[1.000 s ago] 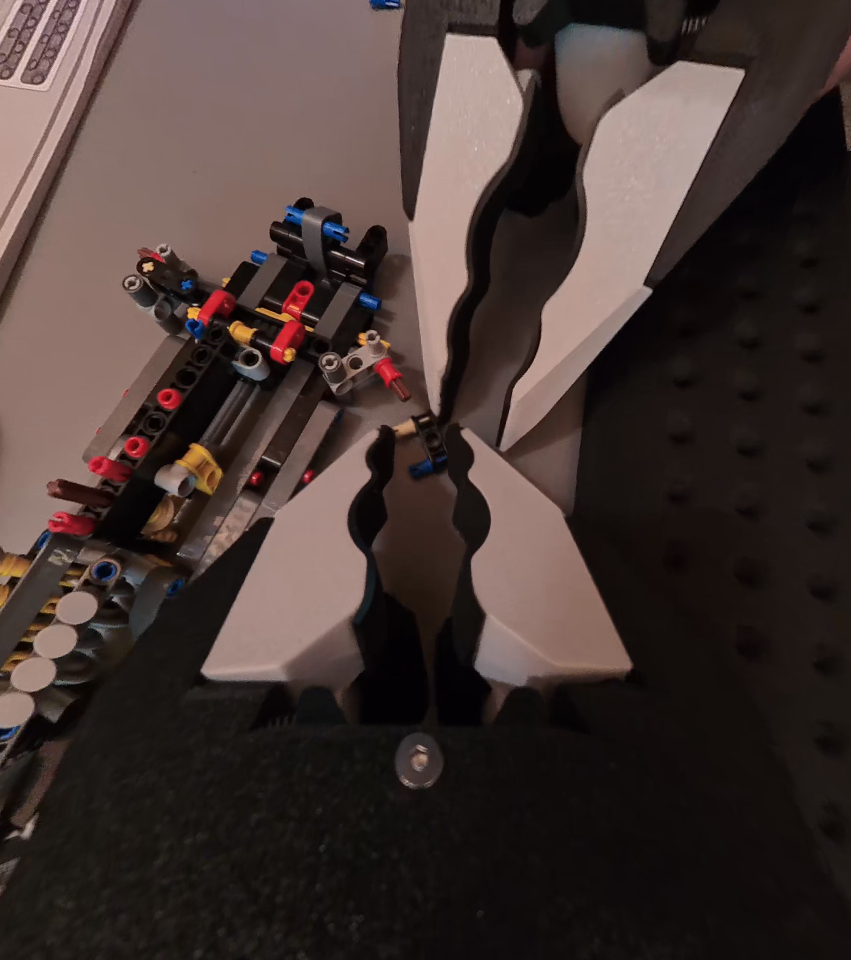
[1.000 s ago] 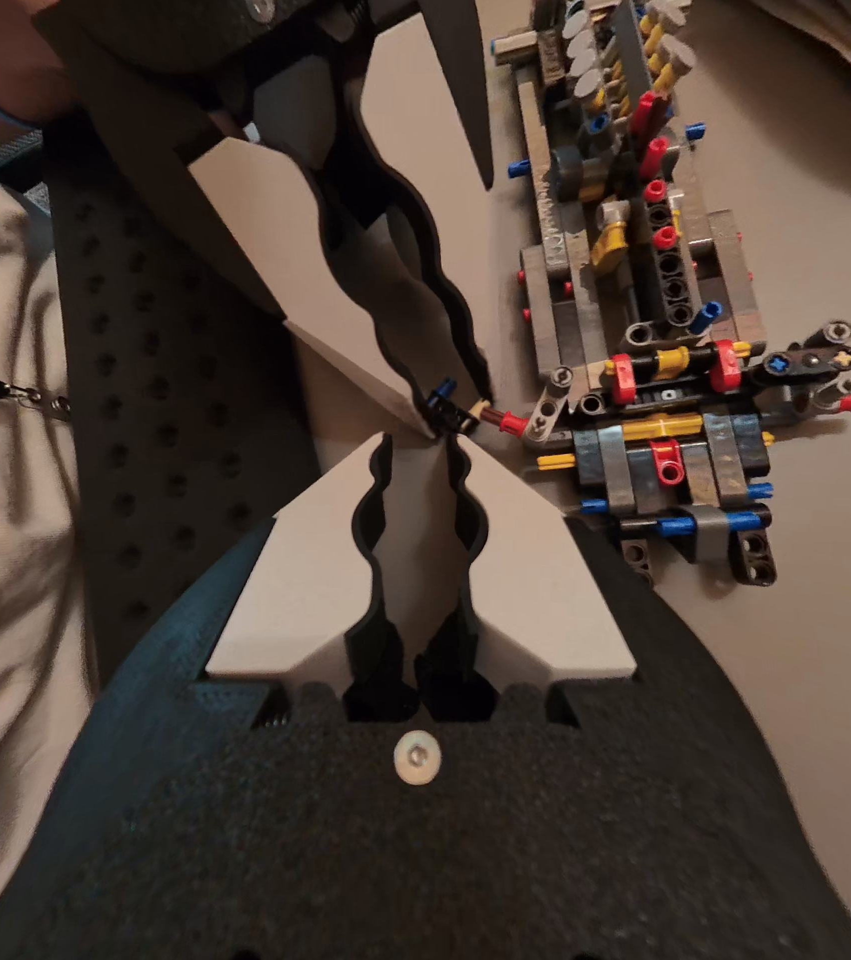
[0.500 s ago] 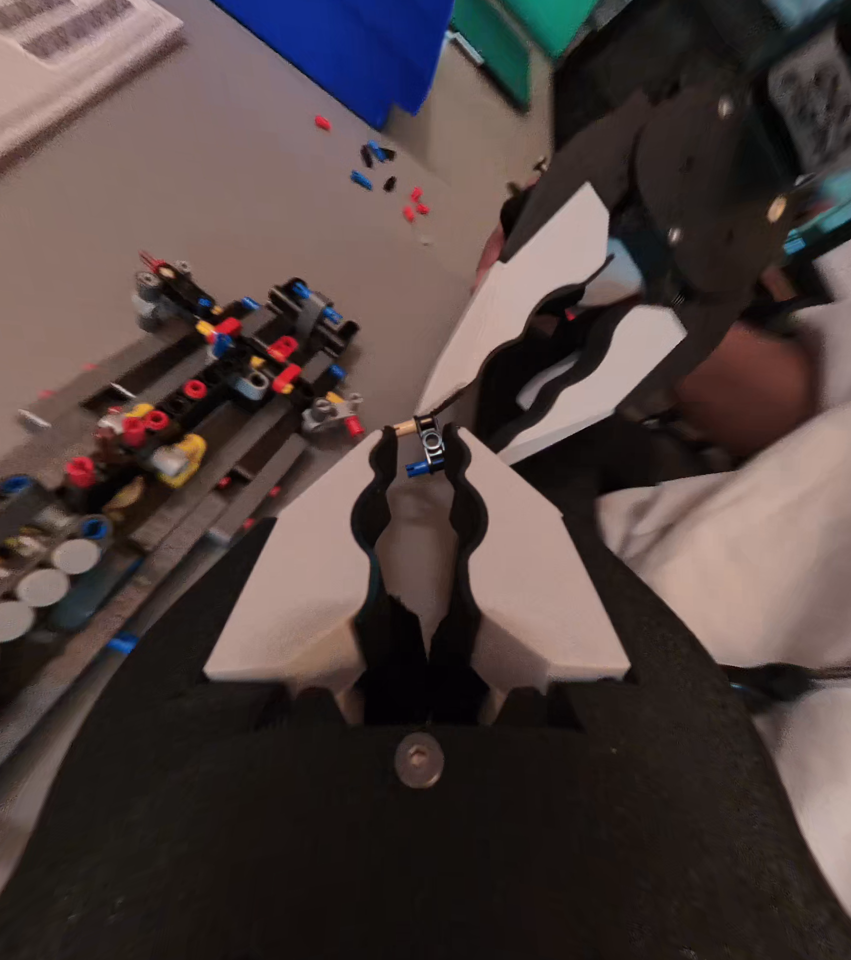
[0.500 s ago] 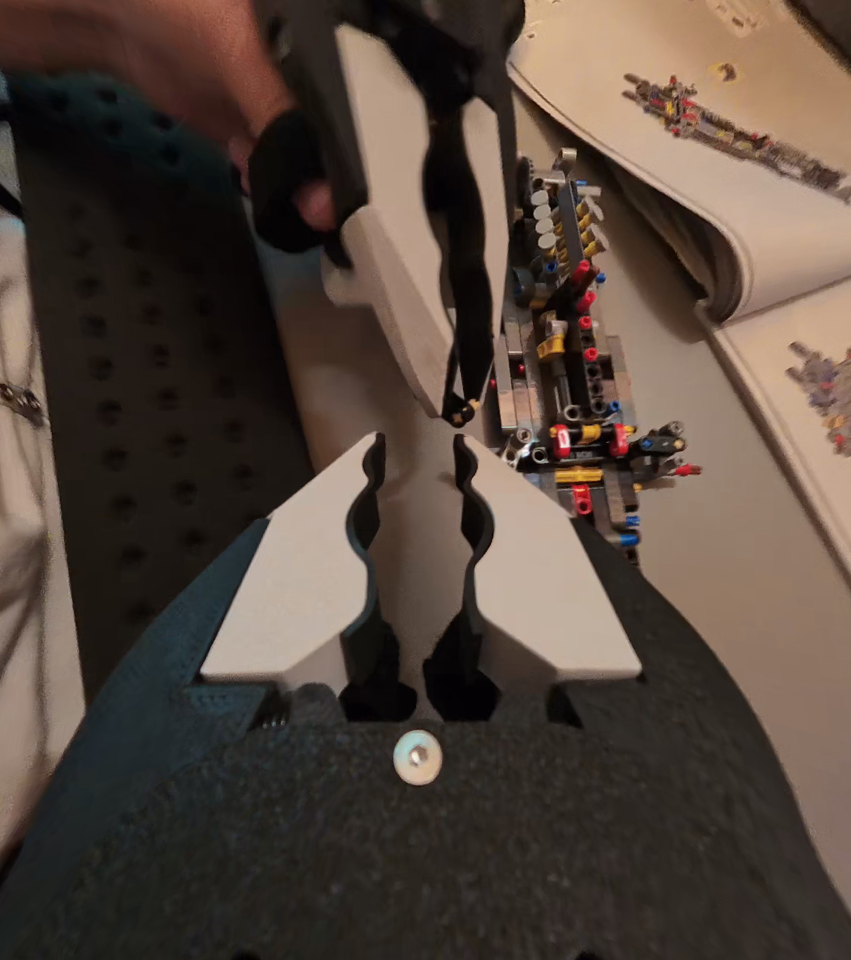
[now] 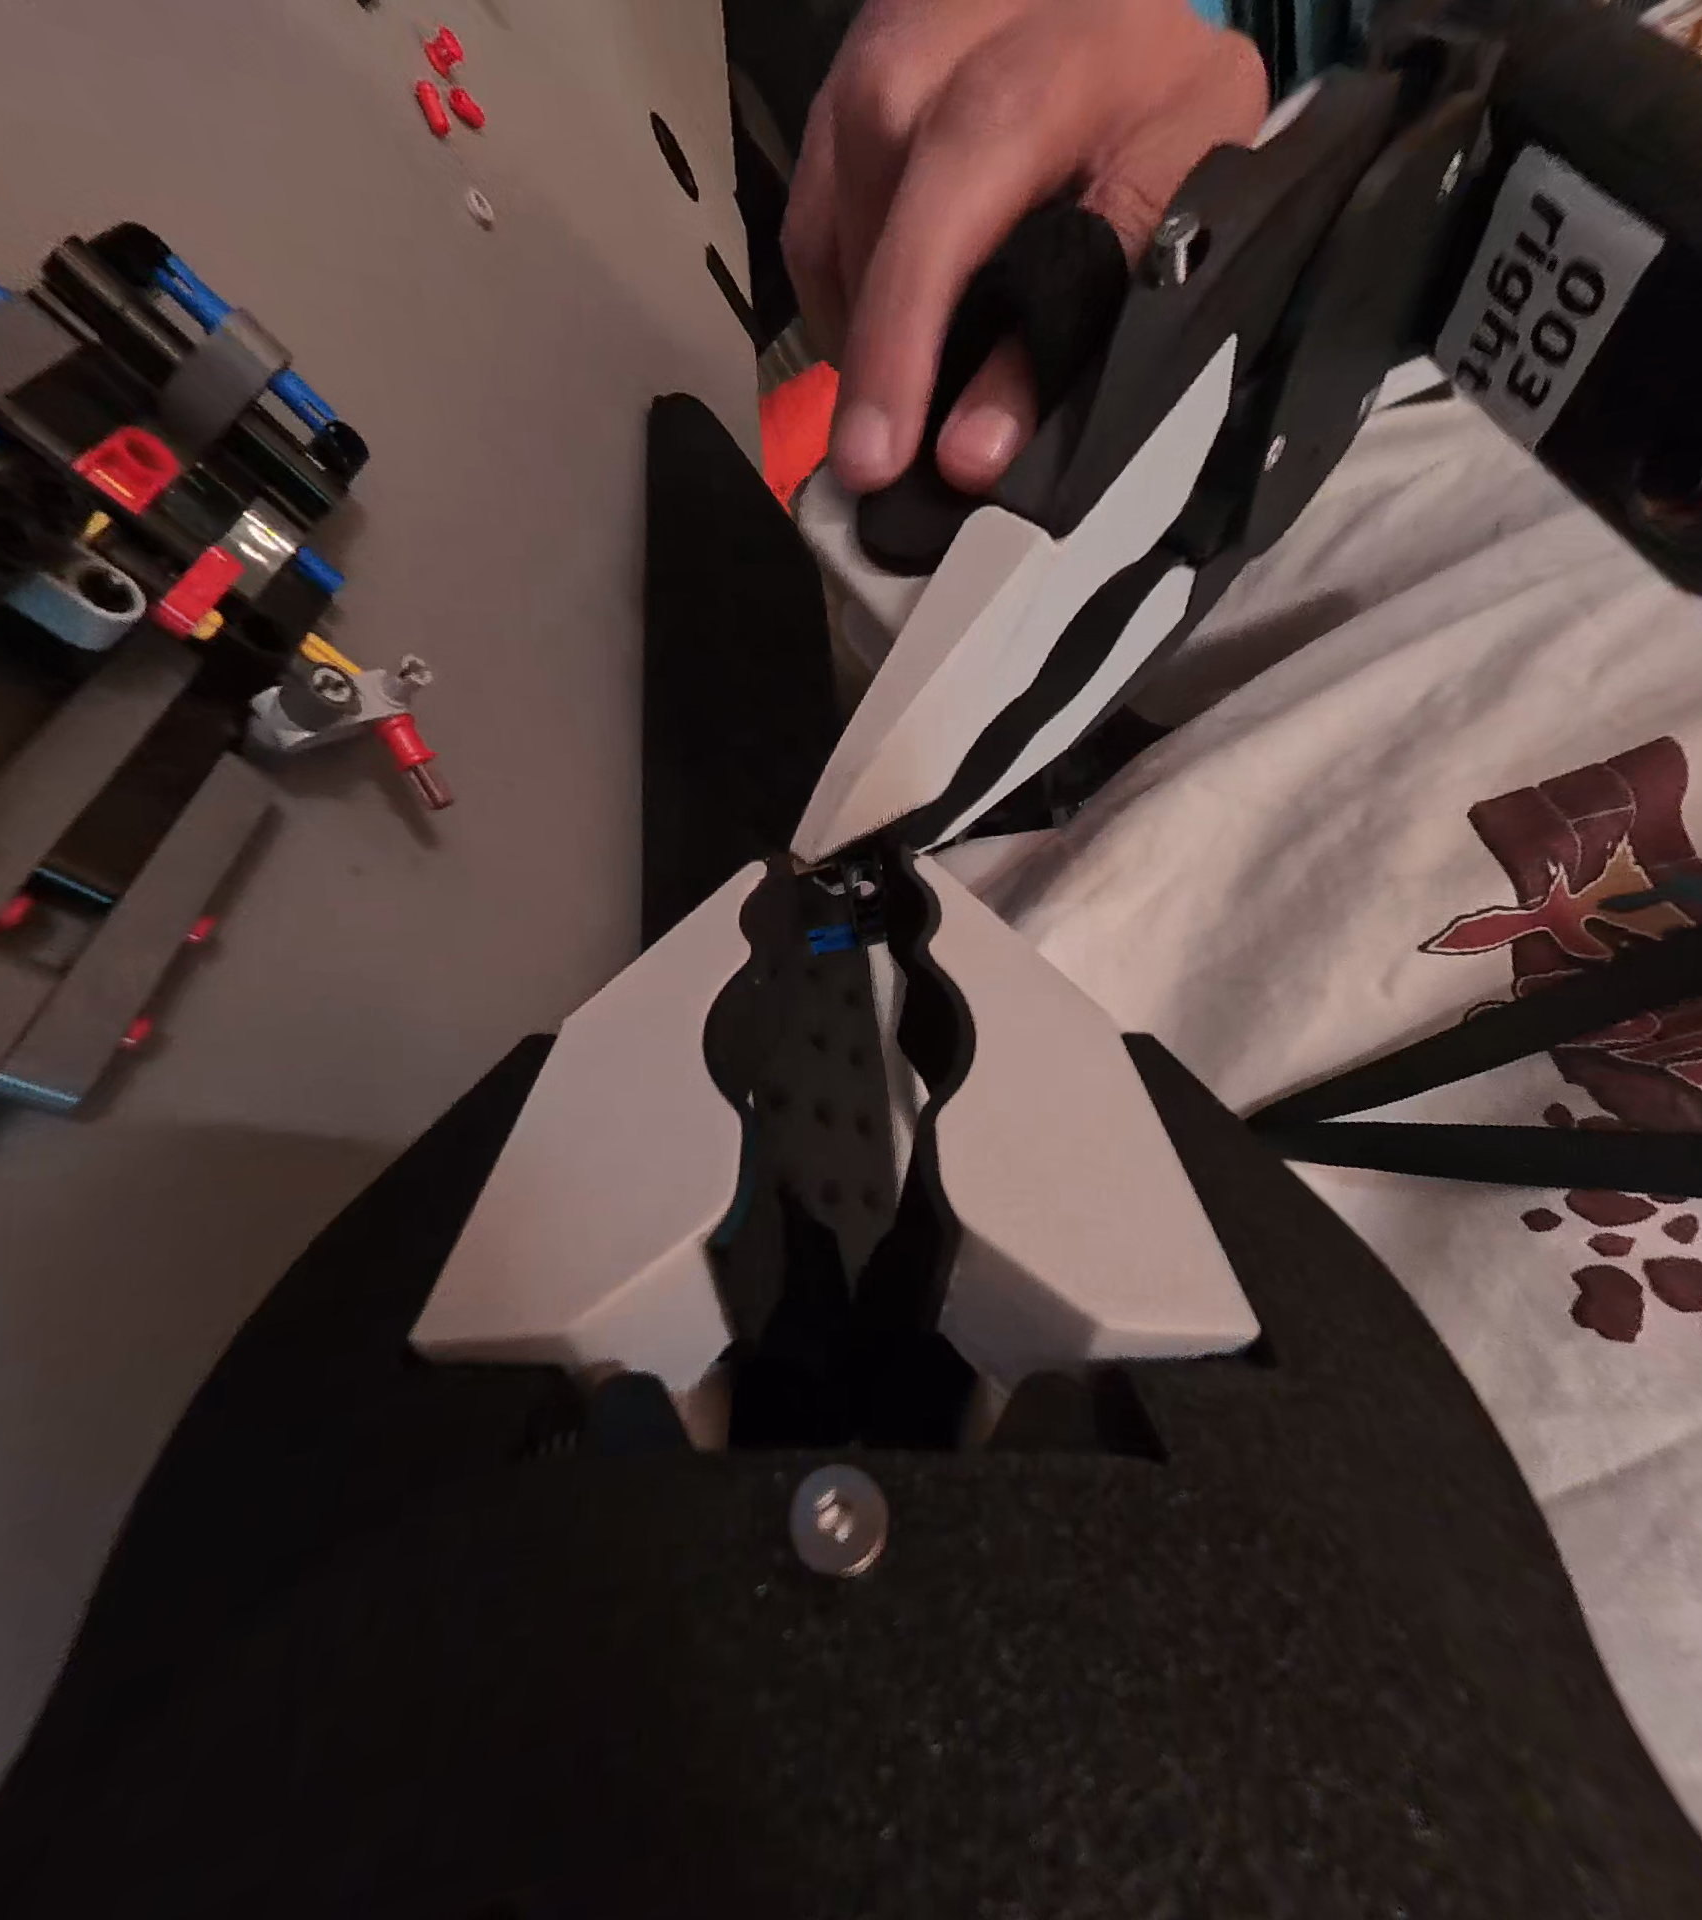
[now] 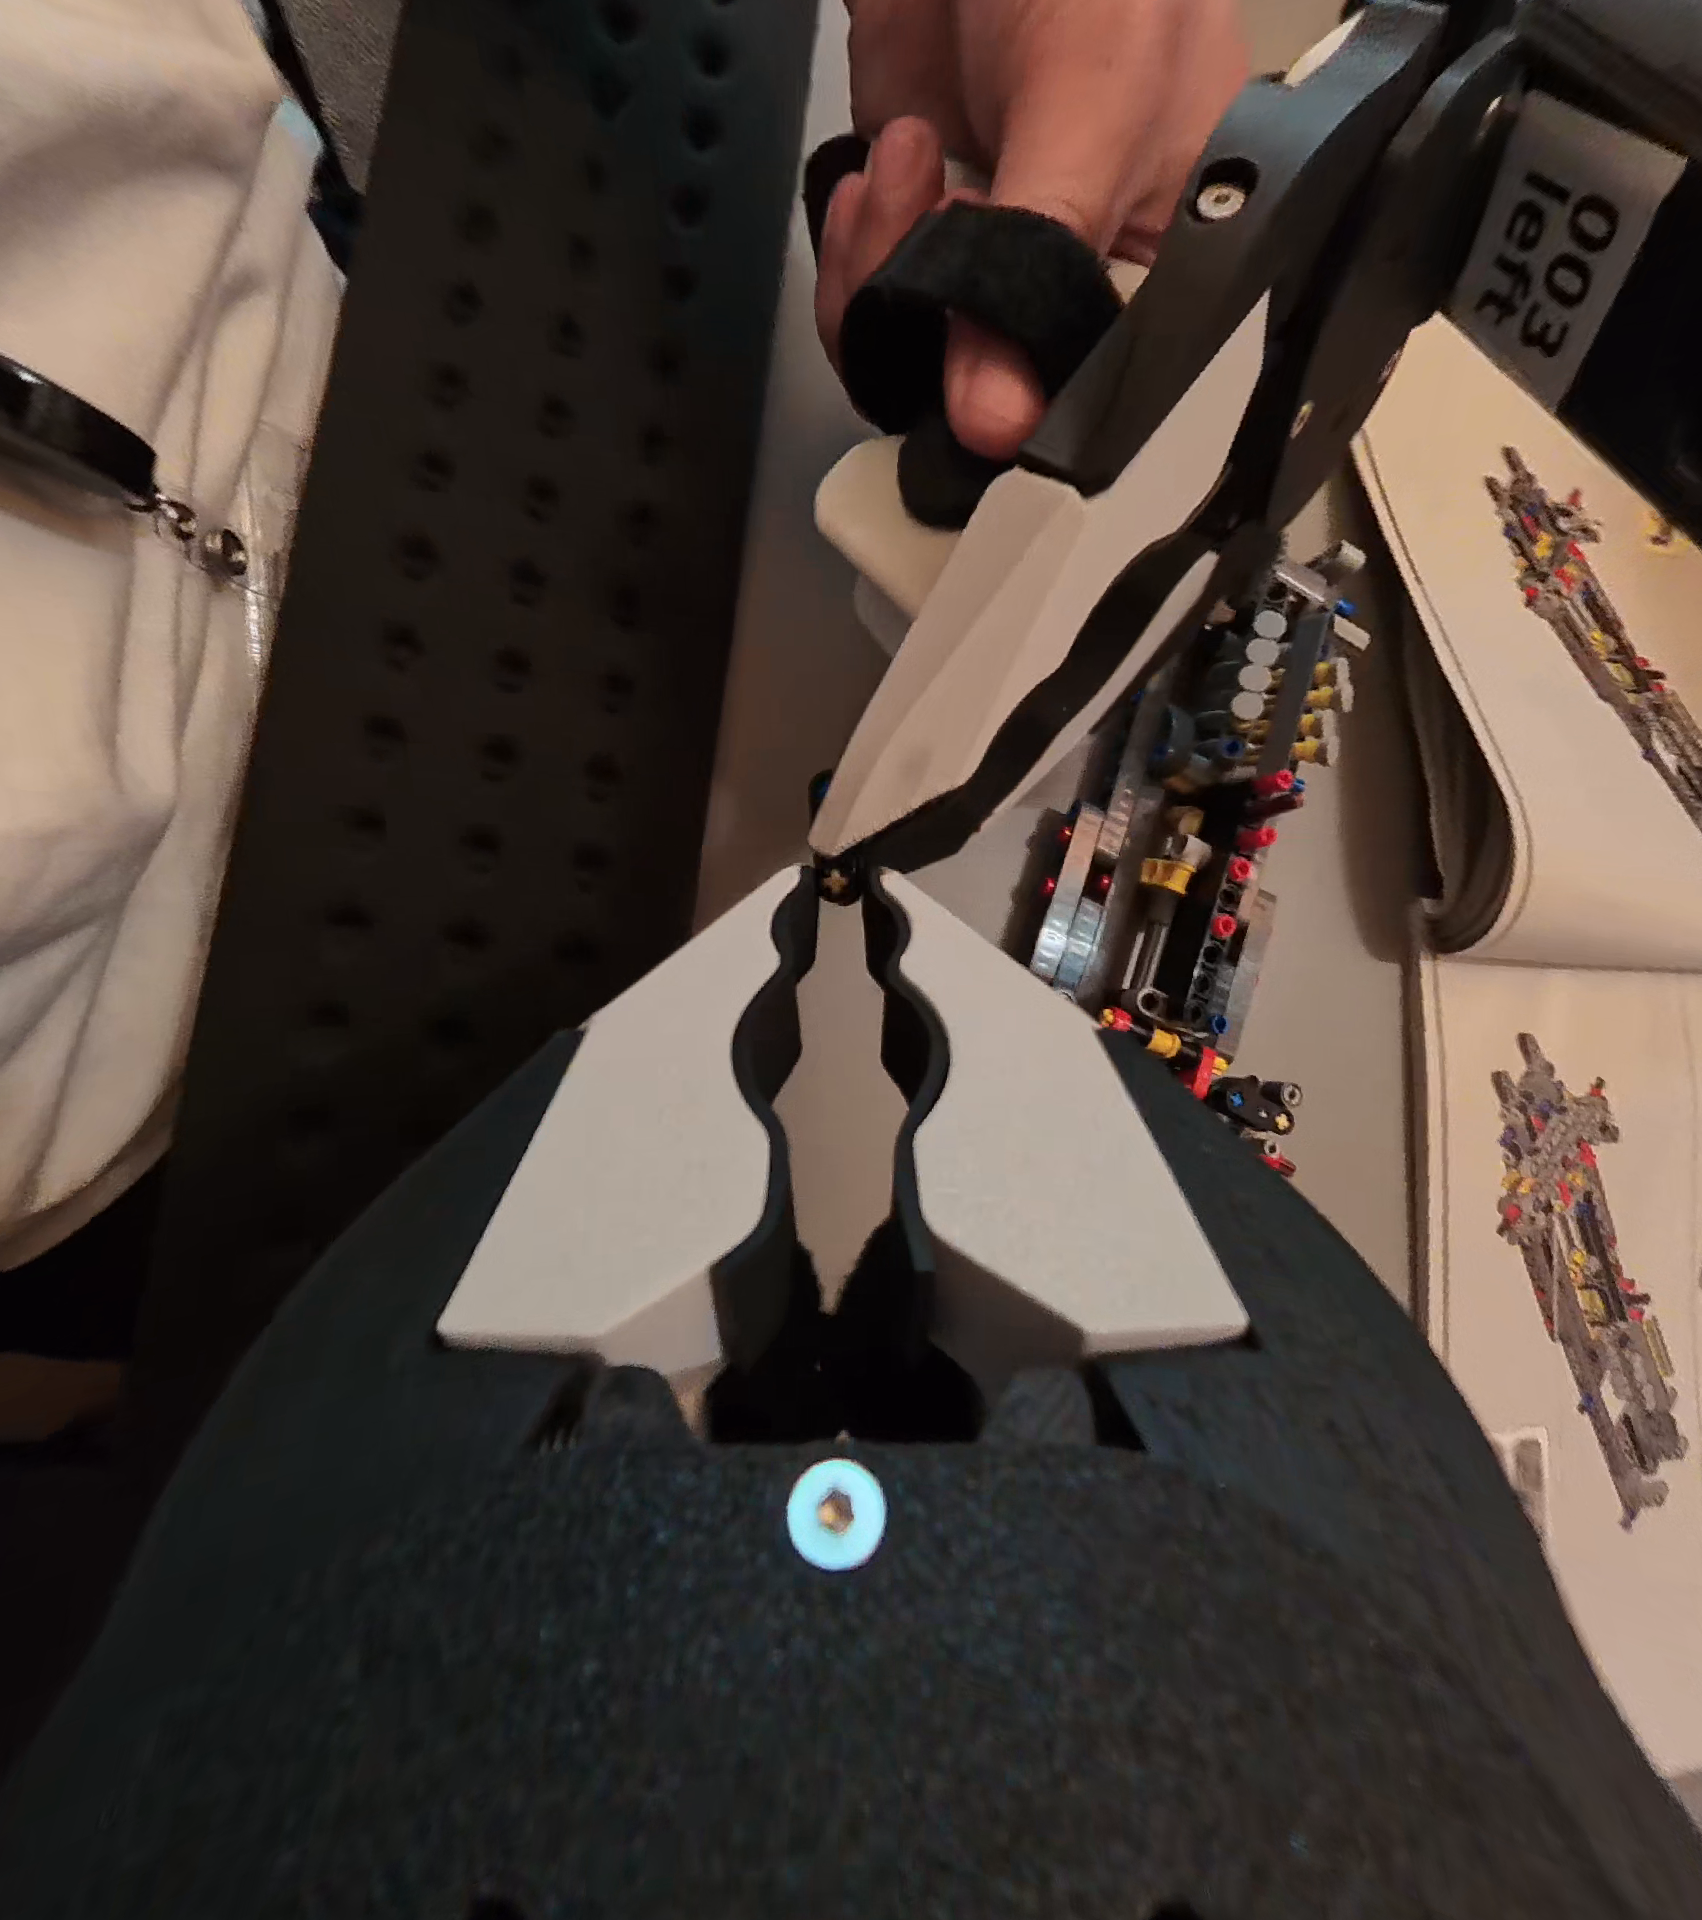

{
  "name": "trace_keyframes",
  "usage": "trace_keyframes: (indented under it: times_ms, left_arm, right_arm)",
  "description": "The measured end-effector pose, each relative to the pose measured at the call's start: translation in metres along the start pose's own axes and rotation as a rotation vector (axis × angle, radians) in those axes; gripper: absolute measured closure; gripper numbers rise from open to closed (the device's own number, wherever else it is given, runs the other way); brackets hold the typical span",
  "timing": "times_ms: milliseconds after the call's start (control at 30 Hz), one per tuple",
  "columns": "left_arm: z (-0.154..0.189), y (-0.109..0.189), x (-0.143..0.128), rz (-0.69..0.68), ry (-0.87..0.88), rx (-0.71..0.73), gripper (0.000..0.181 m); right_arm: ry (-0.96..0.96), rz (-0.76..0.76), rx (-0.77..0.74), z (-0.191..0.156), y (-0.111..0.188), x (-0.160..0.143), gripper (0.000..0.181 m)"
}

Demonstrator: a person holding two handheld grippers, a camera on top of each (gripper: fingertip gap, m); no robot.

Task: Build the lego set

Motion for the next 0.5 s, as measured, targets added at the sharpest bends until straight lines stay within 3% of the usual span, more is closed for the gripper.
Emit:
trace_keyframes:
  times_ms: [133,300,400,500]
  left_arm:
    - [0.005,0.009,-0.002,0.056,-0.083,0.042,0.154]
    - [0.007,0.019,0.0,0.158,-0.372,0.39,0.159]
    - [0.006,0.012,0.005,0.144,-0.457,0.547,0.175]
    - [-0.001,0.009,0.009,0.105,-0.52,0.714,0.178]
  right_arm:
    - [-0.075,0.072,0.063,0.01,-0.002,-0.01,0.175]
    - [-0.226,0.293,0.231,0.023,0.001,-0.014,0.175]
    - [-0.223,0.332,0.277,0.027,-0.002,-0.014,0.175]
    - [-0.215,0.328,0.295,0.032,-0.007,-0.022,0.175]
Point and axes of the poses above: each gripper's, where its closed fingertips meet, y back along the fingers, x out of its top, z = x × y across the jaws, the point moved 4 cm from there along y, back along the fingers, and after that the axes turned 14 degrees about -z, right-handed, at the moved point
